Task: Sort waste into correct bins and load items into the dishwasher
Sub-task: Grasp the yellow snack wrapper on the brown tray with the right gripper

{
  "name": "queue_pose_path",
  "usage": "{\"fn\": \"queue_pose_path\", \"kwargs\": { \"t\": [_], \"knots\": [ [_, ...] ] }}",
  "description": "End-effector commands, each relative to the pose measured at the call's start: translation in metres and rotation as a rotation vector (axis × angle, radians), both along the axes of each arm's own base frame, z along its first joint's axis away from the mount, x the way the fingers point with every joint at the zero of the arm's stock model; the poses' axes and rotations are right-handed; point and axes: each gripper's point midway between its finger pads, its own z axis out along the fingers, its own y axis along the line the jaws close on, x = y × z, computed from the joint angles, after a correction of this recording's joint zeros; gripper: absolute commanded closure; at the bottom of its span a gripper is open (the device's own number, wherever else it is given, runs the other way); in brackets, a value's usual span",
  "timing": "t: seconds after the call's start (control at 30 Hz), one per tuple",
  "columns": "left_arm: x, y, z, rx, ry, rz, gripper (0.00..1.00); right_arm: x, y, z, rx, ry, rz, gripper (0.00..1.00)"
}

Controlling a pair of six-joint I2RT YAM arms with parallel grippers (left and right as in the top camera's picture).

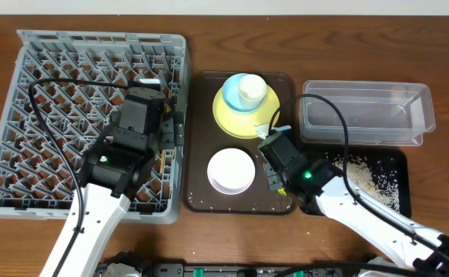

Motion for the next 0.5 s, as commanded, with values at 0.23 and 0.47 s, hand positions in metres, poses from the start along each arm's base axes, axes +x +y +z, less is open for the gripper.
{"fn": "queue_pose_path", "kwargs": {
  "t": [0.23,0.47],
  "knots": [
    [0.000,-0.001,0.001,-0.010,0.000,0.005,0.08,-0.004,-0.012,-0.031,-0.088,0.069,-0.015,0.48],
    [0.000,-0.001,0.001,-0.010,0.000,0.005,0.08,-0.005,-0.013,-0.037,-0.097,0.086,-0.013,0.46]
  ]
}}
